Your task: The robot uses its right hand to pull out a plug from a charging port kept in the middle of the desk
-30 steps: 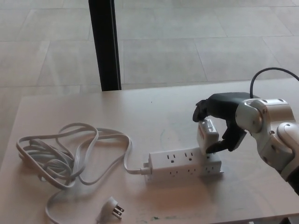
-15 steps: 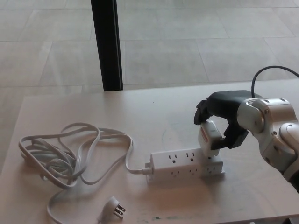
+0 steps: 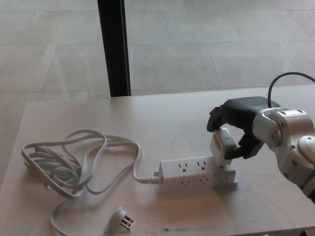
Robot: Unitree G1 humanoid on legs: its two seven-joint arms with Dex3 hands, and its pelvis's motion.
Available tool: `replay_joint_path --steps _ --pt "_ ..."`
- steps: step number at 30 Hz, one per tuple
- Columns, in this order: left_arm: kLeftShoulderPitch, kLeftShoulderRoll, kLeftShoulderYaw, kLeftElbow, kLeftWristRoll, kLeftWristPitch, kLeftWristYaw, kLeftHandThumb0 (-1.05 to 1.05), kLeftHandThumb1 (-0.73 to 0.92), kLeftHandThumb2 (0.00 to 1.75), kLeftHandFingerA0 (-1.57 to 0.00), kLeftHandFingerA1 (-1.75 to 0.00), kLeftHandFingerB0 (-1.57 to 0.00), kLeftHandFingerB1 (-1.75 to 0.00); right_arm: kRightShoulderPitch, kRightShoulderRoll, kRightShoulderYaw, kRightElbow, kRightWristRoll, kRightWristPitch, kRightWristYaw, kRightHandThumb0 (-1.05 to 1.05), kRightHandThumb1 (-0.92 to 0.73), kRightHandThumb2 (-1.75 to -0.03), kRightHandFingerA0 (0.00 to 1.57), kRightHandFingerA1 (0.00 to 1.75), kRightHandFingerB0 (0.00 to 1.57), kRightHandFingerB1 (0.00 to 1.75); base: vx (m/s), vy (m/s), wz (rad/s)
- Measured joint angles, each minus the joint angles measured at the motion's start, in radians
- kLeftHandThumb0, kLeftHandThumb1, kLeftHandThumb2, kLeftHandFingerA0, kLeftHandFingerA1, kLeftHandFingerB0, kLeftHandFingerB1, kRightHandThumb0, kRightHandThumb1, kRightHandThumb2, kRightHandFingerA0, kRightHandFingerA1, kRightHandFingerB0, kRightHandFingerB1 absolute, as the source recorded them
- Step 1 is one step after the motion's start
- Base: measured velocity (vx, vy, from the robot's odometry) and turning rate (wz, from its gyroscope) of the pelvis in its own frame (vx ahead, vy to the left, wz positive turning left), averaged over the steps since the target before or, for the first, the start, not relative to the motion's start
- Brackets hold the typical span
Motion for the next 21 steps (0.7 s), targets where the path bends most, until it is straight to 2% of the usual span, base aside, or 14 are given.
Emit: replay_joint_path --steps 2,3,5,6,7,11,14,15,16,17,20,21 --pt "-0.001 -0.002 0.000 0.000 0.000 -0.002 0.000 -0.85 0.92 0.76 -0.79 -0.55 -0.62 -0.45 0.002 -0.001 0.003 0.001 -0.004 -0.004 -0.009 -0.31 -0.50 -0.64 0.81 1.58 0.71 0.51 0.00 0.000 0.00" --pt "-0.001 -0.002 0.000 0.000 0.000 -0.003 0.000 -0.92 0.79 0.93 -0.76 -0.58 -0.57 -0.49 0.004 -0.001 0.004 0.001 -0.006 -0.005 -0.012 -0.32 -0.50 -0.64 0.82 1.57 0.71 0.52 0.00 0.000 0.00" --pt "-0.001 -0.002 0.001 0.000 0.000 -0.003 0.000 -0.92 0.78 0.92 -0.76 -0.58 -0.58 -0.49 0.008 -0.001 0.002 0.000 -0.007 -0.006 -0.020 -0.32 -0.51 -0.65 0.83 1.55 0.74 0.51 0.00 0.000 0.00" --pt "-0.001 -0.002 0.001 0.000 -0.001 -0.003 0.000 -0.88 0.92 0.79 -0.75 -0.53 -0.58 -0.44 0.011 -0.001 0.000 -0.001 -0.008 -0.006 -0.025 -0.37 -0.59 -0.66 0.81 1.51 0.72 0.55 0.00 0.000 0.00" --pt "-0.001 -0.002 0.001 0.000 -0.001 -0.004 0.000 -0.88 0.92 0.75 -0.78 -0.54 -0.62 -0.45 0.014 -0.001 -0.002 -0.002 -0.008 -0.006 -0.029 -0.38 -0.60 -0.68 0.82 1.55 0.71 0.55 0.00 0.000 0.00" --pt "-0.004 -0.006 0.006 0.002 -0.004 -0.005 -0.001 -0.85 0.92 0.76 -0.79 -0.54 -0.62 -0.44 0.019 0.003 -0.003 -0.002 -0.008 -0.005 -0.045 -0.39 -0.59 -0.64 0.78 1.54 0.76 0.59 0.00 0.000 0.00" --pt "-0.004 -0.007 0.005 0.002 -0.004 -0.005 -0.001 -0.86 0.92 0.78 -0.76 -0.52 -0.59 -0.44 0.021 0.005 -0.004 -0.002 -0.009 -0.001 -0.050 -0.37 -0.60 -0.66 0.81 1.53 0.75 0.60 0.00 0.000 0.00" --pt "-0.004 -0.007 0.005 0.002 -0.004 -0.005 -0.001 -0.86 0.92 0.76 -0.79 -0.54 -0.63 -0.45 0.021 0.006 -0.003 -0.002 -0.009 0.000 -0.051 -0.30 -0.66 -0.76 0.82 1.57 0.72 0.61 0.00 0.000 0.00" --pt "-0.004 -0.007 0.005 0.002 -0.005 -0.005 -0.001 -0.92 0.79 0.93 -0.77 -0.58 -0.58 -0.49 0.022 0.007 -0.003 -0.002 -0.010 0.002 -0.054 -0.29 -0.72 -0.79 0.82 1.62 0.71 0.62 0.00 0.000 0.00" --pt "-0.004 -0.008 0.005 0.002 -0.005 -0.005 -0.001 -0.86 0.92 0.76 -0.80 -0.54 -0.62 -0.44 0.024 0.009 -0.004 -0.002 -0.011 0.003 -0.059 -0.29 -0.72 -0.82 0.84 1.66 0.73 0.67 0.00 0.000 0.00" --pt "-0.004 -0.009 0.006 0.002 -0.008 -0.006 -0.002 -0.85 0.92 0.76 -0.79 -0.56 -0.61 -0.44 0.030 0.011 -0.007 -0.004 -0.012 0.006 -0.069 -0.31 -0.75 -0.82 0.83 1.68 0.71 0.76 0.00 0.000 0.00" --pt "-0.003 -0.010 0.008 0.002 -0.009 -0.007 -0.003 -0.86 0.92 0.76 -0.79 -0.55 -0.62 -0.44 0.033 0.012 -0.008 -0.006 -0.012 0.007 -0.072 -0.35 -0.78 -0.77 0.79 1.60 0.69 0.79 0.00 0.000 0.00"
